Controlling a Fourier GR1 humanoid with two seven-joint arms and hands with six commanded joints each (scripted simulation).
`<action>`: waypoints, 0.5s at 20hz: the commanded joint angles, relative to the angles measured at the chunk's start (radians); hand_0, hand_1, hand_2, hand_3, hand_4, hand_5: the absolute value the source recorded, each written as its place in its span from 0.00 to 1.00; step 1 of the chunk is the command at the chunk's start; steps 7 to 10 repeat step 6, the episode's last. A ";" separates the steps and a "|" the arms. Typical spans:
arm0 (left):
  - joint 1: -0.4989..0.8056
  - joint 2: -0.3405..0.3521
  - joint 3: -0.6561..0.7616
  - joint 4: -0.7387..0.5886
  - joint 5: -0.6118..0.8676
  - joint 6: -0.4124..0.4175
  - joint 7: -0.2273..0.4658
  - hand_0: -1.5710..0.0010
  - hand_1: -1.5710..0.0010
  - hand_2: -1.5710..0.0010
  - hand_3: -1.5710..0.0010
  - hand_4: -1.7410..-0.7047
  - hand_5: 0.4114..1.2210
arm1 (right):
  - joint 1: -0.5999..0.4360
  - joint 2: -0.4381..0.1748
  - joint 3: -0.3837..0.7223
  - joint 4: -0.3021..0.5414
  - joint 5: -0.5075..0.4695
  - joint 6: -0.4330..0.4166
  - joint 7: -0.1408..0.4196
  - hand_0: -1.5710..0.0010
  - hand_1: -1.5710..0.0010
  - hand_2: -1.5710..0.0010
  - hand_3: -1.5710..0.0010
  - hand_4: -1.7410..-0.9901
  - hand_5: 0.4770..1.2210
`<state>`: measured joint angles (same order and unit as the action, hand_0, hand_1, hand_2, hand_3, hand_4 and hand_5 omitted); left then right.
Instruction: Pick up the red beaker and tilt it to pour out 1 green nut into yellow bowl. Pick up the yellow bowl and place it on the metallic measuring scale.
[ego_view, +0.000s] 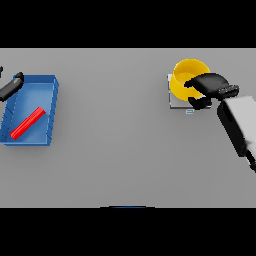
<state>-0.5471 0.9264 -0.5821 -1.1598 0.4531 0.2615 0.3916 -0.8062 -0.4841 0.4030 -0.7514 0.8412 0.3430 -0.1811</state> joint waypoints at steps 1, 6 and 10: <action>0.016 0.001 -0.003 -0.015 0.001 0.009 -0.006 1.00 1.00 1.00 1.00 0.98 0.36 | -0.008 -0.002 -0.003 0.012 -0.001 0.007 0.003 0.92 0.88 0.80 0.74 0.38 0.47; -0.004 -0.004 -0.001 -0.001 0.000 -0.002 -0.001 1.00 1.00 1.00 1.00 0.99 0.35 | 0.014 -0.012 -0.003 0.011 -0.004 0.022 0.014 0.97 0.96 0.93 0.83 0.44 0.38; -0.004 -0.004 -0.001 -0.001 0.000 -0.002 -0.001 1.00 1.00 1.00 1.00 0.99 0.35 | 0.014 -0.012 -0.003 0.011 -0.004 0.022 0.014 0.97 0.96 0.93 0.83 0.44 0.38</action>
